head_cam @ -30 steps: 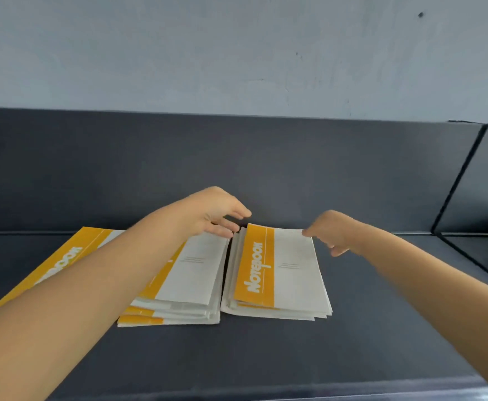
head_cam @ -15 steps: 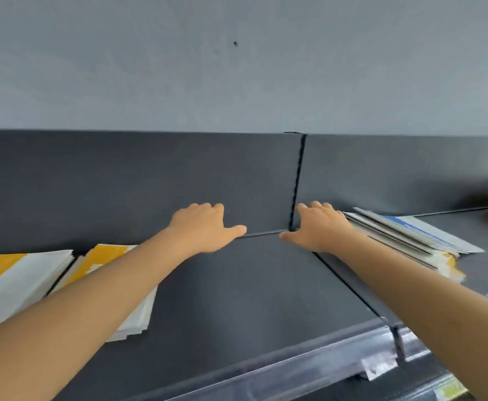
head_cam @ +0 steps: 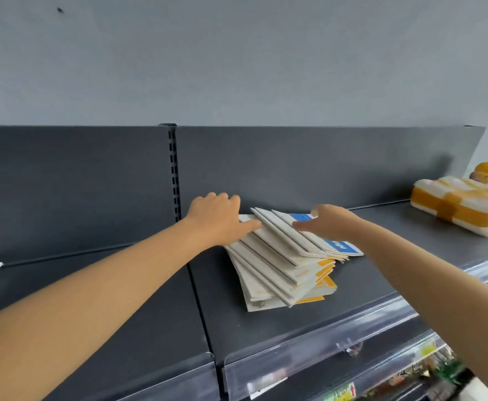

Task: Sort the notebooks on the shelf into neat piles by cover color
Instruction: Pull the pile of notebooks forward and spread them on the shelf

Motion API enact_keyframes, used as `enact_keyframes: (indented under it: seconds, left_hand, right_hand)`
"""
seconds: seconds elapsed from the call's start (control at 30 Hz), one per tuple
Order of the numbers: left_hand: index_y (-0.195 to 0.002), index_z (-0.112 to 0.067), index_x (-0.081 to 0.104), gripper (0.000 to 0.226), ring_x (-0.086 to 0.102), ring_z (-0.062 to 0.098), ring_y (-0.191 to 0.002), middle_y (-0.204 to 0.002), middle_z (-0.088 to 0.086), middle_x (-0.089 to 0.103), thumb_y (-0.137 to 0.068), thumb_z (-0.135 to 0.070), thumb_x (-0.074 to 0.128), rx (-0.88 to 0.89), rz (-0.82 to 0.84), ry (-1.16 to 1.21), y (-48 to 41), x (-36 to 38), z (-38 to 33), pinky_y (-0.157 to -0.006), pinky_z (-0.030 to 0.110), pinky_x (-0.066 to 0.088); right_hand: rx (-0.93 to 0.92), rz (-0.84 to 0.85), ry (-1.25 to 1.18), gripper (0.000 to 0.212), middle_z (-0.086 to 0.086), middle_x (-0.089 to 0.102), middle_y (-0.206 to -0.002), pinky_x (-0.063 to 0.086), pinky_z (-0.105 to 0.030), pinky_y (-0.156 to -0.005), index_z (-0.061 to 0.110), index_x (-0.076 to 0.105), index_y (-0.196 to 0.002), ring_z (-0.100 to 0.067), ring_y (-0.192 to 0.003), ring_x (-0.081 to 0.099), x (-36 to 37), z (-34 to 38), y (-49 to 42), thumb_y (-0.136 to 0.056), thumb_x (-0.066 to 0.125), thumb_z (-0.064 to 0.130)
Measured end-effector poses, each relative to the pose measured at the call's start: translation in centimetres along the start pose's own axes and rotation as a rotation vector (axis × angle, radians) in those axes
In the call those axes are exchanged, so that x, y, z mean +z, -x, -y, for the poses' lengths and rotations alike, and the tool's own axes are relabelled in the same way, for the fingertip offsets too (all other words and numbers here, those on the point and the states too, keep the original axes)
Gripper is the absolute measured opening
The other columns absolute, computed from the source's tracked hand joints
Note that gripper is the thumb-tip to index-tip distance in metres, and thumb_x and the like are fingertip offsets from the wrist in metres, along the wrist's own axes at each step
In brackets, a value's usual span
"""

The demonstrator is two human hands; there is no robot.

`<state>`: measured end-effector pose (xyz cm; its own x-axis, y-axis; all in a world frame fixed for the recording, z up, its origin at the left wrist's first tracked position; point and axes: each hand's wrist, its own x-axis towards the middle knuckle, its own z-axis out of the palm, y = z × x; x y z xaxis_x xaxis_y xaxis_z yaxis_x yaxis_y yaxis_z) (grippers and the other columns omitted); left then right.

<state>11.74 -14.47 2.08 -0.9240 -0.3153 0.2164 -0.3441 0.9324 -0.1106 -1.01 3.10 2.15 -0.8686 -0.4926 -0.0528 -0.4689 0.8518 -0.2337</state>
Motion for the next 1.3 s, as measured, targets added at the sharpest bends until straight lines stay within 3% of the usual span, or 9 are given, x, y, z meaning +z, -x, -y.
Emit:
enact_keyframes:
  seconds: [0.07,0.23,0.43,0.67,0.83,0.93,1.03,1.13,1.3]
  left_hand:
    - [-0.12,-0.015,0.05,0.07,0.05,0.025,-0.113,-0.116,0.003,0.057,-0.089,-0.074,0.03,0.042,0.004,-0.014,-2.0,0.0,-1.4,-0.076,0.036,0.037]
    - [-0.116,-0.016,0.051,0.066,0.053,0.024,-0.11,-0.114,0.001,0.058,-0.088,-0.074,0.033,0.077,0.028,0.01,-6.6,0.6,-3.7,-0.075,0.034,0.038]
    - [-0.126,-0.018,0.053,0.071,0.054,0.024,-0.115,-0.122,0.002,0.058,-0.089,-0.074,0.03,0.027,0.165,-0.135,-9.9,2.7,-6.3,-0.077,0.031,0.038]
    - [-0.118,-0.015,0.052,0.056,0.053,0.024,-0.106,-0.116,0.001,0.055,-0.085,-0.061,0.052,-0.257,0.21,0.032,-10.8,3.9,-7.6,-0.072,0.03,0.037]
    - [-0.113,-0.013,0.046,0.059,0.044,0.025,-0.107,-0.123,0.005,0.042,-0.074,-0.049,0.073,-0.509,0.152,0.284,-10.2,3.5,-8.4,-0.068,0.032,0.037]
    - [-0.122,-0.011,0.042,0.072,0.047,0.022,-0.109,-0.128,0.003,0.042,-0.069,-0.04,0.081,-0.667,0.112,0.573,-9.7,3.4,-8.9,-0.077,0.032,0.044]
    - [-0.138,-0.006,0.032,0.089,0.043,0.024,-0.121,-0.138,0.006,0.039,-0.071,-0.035,0.083,-0.747,0.05,0.747,-9.5,3.5,-9.7,-0.086,0.03,0.038]
    - [-0.146,-0.006,0.022,0.101,0.041,0.027,-0.13,-0.146,0.008,0.038,-0.073,-0.046,0.079,-0.765,0.174,0.608,-9.2,3.0,-10.0,-0.09,0.032,0.041]
    - [-0.151,-0.005,0.014,0.106,0.041,0.03,-0.133,-0.152,0.01,0.034,-0.077,-0.058,0.07,-0.795,0.288,0.455,-7.1,2.3,-9.3,-0.098,0.035,0.044]
  right_hand:
    - [0.05,0.013,0.021,0.046,-0.005,0.056,-0.087,0.039,-0.03,-0.069,0.01,0.054,-0.077,-0.023,-0.082,0.051,-0.3,-1.8,-1.2,-0.089,0.051,0.055]
    - [0.149,0.003,0.03,0.054,-0.007,0.063,-0.117,0.043,-0.032,-0.086,0.009,0.06,-0.117,-0.023,-0.101,0.056,-0.1,-6.2,-4.2,-0.088,0.053,0.054]
    - [0.206,0.13,-0.168,0.065,-0.009,0.056,-0.133,0.041,-0.033,-0.099,0.006,0.053,-0.129,-0.025,-0.116,0.054,0.9,-10.2,-8.6,-0.086,0.058,0.055]
    - [0.197,0.396,-0.431,0.087,-0.016,0.043,-0.142,0.043,-0.046,-0.103,0.013,0.042,-0.139,-0.035,-0.126,0.046,0.8,-12.4,-13.2,-0.067,0.081,0.045]
    - [0.075,0.411,-0.241,0.098,-0.008,0.032,-0.152,0.031,-0.043,-0.108,0.011,0.03,-0.146,-0.031,-0.137,0.032,1.2,-14.0,-14.6,-0.069,0.08,0.045]
    - [0.073,0.467,-0.215,0.1,-0.007,0.046,-0.138,0.039,-0.038,-0.104,0.016,0.038,-0.14,-0.029,-0.126,0.045,1.2,-14.6,-15.1,-0.058,0.087,0.048]
    - [0.061,0.549,-0.251,0.085,-0.001,0.062,-0.101,0.051,-0.03,-0.088,0.018,0.053,-0.115,-0.018,-0.091,0.062,1.5,-14.1,-15.0,-0.045,0.092,0.047]
    - [0.019,0.58,-0.291,0.072,0.0,0.067,-0.091,0.054,-0.029,-0.082,0.02,0.056,-0.101,-0.015,-0.081,0.065,1.7,-12.6,-14.0,-0.045,0.091,0.049]
    - [0.024,0.603,-0.384,0.083,-0.004,0.061,-0.099,0.052,-0.031,-0.07,0.021,0.05,-0.114,-0.019,-0.086,0.059,1.7,-10.4,-12.6,-0.047,0.091,0.048]
